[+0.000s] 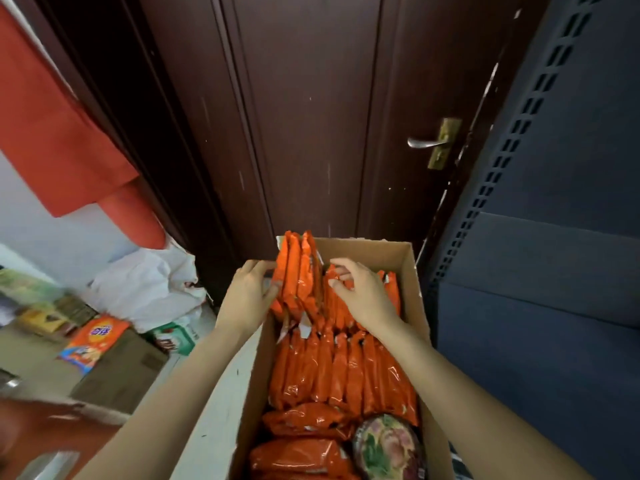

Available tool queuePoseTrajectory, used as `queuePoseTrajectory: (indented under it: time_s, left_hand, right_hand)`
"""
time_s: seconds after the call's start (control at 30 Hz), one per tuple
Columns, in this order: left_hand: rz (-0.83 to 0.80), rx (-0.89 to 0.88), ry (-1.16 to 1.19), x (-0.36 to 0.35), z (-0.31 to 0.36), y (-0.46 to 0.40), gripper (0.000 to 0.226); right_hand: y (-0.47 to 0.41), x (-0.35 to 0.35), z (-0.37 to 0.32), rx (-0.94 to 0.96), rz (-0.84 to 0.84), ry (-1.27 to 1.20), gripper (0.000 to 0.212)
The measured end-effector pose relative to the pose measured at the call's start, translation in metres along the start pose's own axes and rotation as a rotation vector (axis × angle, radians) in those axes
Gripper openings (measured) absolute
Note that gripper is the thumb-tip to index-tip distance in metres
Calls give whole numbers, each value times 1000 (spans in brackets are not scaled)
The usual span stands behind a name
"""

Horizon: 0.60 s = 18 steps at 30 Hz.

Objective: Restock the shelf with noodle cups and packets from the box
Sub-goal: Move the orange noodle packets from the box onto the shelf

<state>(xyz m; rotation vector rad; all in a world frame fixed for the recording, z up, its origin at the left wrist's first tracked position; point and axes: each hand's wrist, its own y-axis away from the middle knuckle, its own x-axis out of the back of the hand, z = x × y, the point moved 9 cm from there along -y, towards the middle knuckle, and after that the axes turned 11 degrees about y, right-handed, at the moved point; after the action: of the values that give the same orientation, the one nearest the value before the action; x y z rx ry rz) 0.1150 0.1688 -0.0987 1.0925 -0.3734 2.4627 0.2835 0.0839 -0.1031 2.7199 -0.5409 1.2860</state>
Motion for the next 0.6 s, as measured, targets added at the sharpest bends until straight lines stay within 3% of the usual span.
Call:
queuePoseTrajectory:
  time_s: [0.27,0.6]
  left_hand:
    - [-179,55,286,-10,-20,-31,45]
    - [-207,31,184,-25,-22,-65,48]
  right_hand:
    - [-45,-47,-15,-161,-67,63,44]
    - [-53,-53,11,-381,-64,42,6]
